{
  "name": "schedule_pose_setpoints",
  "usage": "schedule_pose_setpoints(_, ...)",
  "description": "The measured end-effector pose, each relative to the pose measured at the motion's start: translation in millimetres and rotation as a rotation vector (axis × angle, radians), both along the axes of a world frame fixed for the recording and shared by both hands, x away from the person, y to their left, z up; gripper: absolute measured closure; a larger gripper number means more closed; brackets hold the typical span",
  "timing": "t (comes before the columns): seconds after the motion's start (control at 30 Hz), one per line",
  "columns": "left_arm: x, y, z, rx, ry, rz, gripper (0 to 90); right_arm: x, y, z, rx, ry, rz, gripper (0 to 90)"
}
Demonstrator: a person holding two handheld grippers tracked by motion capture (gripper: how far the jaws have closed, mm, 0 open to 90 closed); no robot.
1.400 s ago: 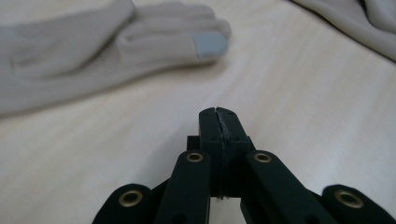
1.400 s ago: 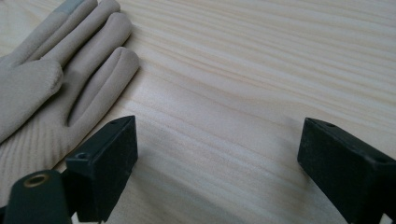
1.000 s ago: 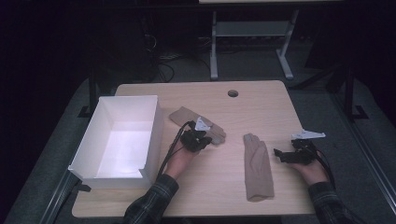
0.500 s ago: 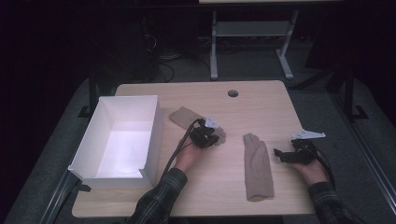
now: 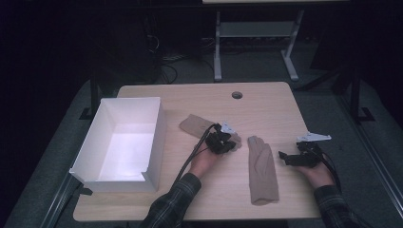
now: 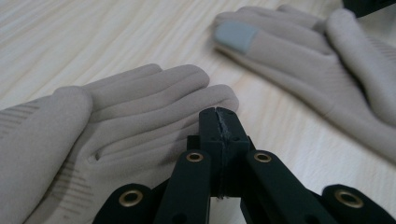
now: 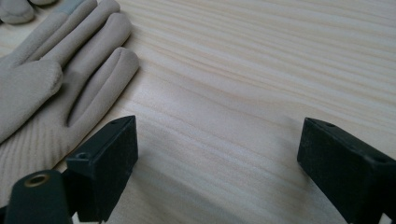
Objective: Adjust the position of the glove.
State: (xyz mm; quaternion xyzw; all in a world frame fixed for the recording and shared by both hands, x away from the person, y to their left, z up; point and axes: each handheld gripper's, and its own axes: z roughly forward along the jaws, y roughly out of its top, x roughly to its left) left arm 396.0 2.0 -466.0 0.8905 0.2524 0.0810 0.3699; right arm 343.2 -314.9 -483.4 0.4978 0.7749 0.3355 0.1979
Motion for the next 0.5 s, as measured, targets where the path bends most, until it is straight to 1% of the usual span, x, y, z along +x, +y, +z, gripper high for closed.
schedule_pose_setpoints(0.03,-0.6,-2.4,0.2,0.005,-0.003,-0.007,89.6,0.0,0.0,0.0,0.000,0.000,0.000,11.7)
schedule_pose_setpoints(0.07,-1.7,-5.0,-0.6,-0.008,0.002,-0.004,89.6,0.0,0.0,0.0,0.000,0.000,0.000,11.7)
schedule_pose_setpoints(0.13,-2.1,-7.4,0.1,-0.004,-0.001,-0.009,89.6,0.0,0.0,0.0,0.001,0.001,0.000,11.7)
schedule_pose_setpoints(0.2,-1.8,-6.2,3.1,-0.004,0.000,-0.013,89.6,0.0,0.0,0.0,0.001,0.000,0.000,11.7)
schedule_pose_setpoints(0.27,-0.1,0.6,9.7,-0.004,-0.011,-0.005,89.6,0.0,0.0,0.0,0.000,0.000,0.000,11.7)
schedule_pose_setpoints(0.33,3.7,10.3,16.1,-0.003,-0.021,0.015,89.6,0.0,0.0,0.0,0.000,0.000,0.000,11.7)
schedule_pose_setpoints(0.4,8.5,20.7,20.9,-0.011,-0.033,0.047,89.6,0.0,0.0,0.0,0.000,0.000,0.000,11.7)
schedule_pose_setpoints(0.43,12.0,28.8,23.9,-0.023,-0.033,0.074,89.6,0.0,0.0,0.0,0.000,0.000,0.000,11.7)
schedule_pose_setpoints(0.47,14.9,35.5,26.1,-0.021,-0.037,0.090,89.6,0.0,0.1,0.0,0.001,0.000,-0.001,11.7)
schedule_pose_setpoints(0.5,17.9,41.6,27.8,-0.020,-0.049,0.105,89.6,0.0,-0.1,0.0,-0.001,-0.001,0.001,11.7)
